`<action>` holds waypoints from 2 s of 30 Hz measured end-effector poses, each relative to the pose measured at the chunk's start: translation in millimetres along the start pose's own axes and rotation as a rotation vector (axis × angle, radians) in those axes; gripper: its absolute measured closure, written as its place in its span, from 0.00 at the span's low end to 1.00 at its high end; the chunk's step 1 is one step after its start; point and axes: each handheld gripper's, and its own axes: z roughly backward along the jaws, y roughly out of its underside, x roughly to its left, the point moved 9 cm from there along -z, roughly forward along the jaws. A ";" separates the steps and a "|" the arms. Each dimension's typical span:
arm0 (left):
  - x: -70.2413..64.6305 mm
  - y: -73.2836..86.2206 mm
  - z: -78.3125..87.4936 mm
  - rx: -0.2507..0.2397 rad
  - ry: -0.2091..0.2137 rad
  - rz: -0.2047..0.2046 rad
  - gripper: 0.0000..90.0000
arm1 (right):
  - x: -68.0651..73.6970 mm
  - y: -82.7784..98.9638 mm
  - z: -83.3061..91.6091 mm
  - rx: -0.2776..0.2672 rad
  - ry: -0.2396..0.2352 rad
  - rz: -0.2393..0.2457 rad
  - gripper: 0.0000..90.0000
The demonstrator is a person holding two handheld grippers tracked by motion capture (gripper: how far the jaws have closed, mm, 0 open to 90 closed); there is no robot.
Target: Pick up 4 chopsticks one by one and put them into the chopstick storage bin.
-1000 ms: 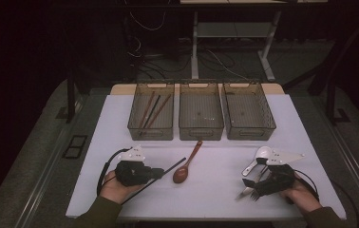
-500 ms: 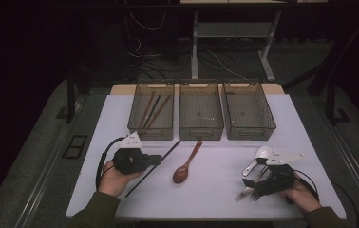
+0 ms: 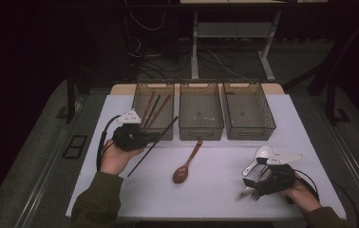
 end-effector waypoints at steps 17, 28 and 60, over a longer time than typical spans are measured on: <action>58.0 -63.4 -19.2 0.022 -0.094 -0.002 0.95 | -0.4 -0.4 0.2 -0.003 -0.002 -0.002 0.02; 93.3 -96.7 -23.2 0.010 -0.138 0.006 0.95 | -0.2 -0.6 0.1 -0.004 -0.005 -0.001 0.02; 156.6 -32.7 -66.0 0.093 -0.288 0.118 0.65 | 0.2 0.0 -0.3 -0.001 -0.006 0.002 0.02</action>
